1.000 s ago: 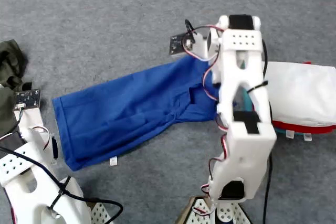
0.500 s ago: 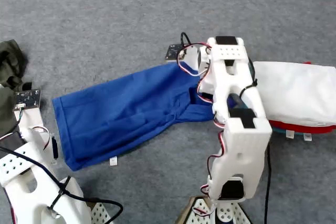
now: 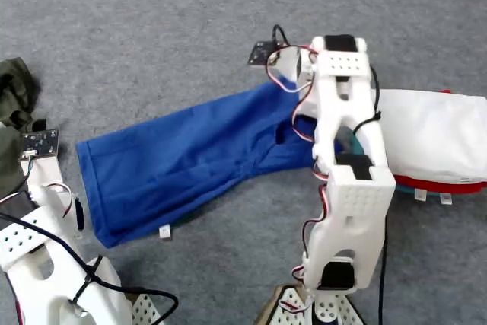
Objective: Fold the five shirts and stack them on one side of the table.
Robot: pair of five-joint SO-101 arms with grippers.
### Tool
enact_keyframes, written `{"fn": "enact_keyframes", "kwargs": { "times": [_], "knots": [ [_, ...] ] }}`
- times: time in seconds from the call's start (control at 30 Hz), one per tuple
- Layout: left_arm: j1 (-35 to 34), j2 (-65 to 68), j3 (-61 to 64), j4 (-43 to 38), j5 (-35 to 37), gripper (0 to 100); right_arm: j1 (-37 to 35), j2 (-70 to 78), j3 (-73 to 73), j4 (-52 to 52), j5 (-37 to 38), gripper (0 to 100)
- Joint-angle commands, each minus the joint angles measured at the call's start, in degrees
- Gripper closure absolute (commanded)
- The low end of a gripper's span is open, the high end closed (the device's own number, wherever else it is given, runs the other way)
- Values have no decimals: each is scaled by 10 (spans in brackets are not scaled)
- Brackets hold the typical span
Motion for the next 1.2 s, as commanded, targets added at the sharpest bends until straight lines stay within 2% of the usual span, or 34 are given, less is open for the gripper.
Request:
{"fn": "enact_keyframes", "kwargs": {
  "times": [0.0,0.27,0.33,0.47,0.53,0.73,0.83,1.03,1.1,1.17],
  "knots": [
    [5,2,-21,5,-3,982,10,-1,-51,2,-9,993],
    [5,2,-22,5,-2,982,18,51,-90,-38,-11,984],
    [5,2,-22,5,-2,982,29,73,-128,-33,-34,932],
    [5,2,-22,6,-1,982,55,97,-205,14,-52,742],
    [5,2,-22,6,-1,982,62,97,-238,52,-53,696],
    [5,-1,-22,6,-1,982,63,96,-385,178,-50,749],
    [5,-3,-23,5,0,982,74,89,-419,185,-54,814],
    [5,-3,-18,3,0,982,92,7,-340,185,-46,918],
    [5,-3,-8,-1,0,982,80,-31,-279,184,-10,908],
    [5,-3,12,-18,0,982,54,-67,-210,183,19,848]
  ]
}}
